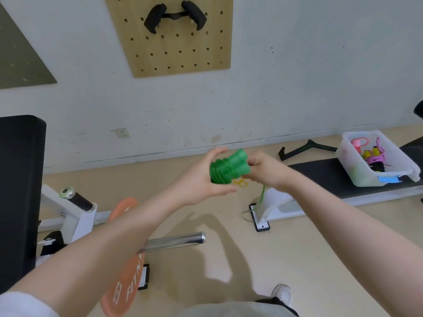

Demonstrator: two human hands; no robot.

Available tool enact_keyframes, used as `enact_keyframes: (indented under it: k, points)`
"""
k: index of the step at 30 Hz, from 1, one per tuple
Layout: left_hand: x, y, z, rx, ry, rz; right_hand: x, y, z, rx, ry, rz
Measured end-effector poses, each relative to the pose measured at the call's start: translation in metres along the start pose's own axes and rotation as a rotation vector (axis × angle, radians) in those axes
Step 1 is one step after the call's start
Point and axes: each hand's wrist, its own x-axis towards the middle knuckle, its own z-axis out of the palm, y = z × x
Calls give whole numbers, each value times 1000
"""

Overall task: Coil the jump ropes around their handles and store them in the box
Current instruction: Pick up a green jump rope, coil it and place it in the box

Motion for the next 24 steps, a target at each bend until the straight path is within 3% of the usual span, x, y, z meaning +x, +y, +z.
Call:
enact_keyframes:
  k: [3, 5, 7, 9, 12, 15, 18, 20, 24]
  points:
    - [12, -10, -2, -109, 133, -65, 1, 6, 25, -285, 47, -83]
    - [16, -22, -7, 87, 129, -159, -1, 7, 35, -611, -40, -136]
    - [15, -32, -11, 437, -12, -183, -7, -2, 34, -767, -197, -171]
    - [8, -36, -6, 685, -223, -167, -13, -19, 27, -763, -292, -190]
    - [-4, -29, 10, 797, -450, -68, -11, -28, 11, -700, -194, -187]
    - [-10, -19, 21, 624, -401, 115, -5, -16, 0, -338, -80, -120]
    - [-10, -3, 11, 248, -102, 64, -7, 1, -2, 249, 43, 11]
    - [-5, -1, 3, 180, 62, 23, -9, 11, 9, 313, 46, 54]
    - [-3, -11, 6, 20, 90, -9, -8, 16, 33, 121, 97, 97]
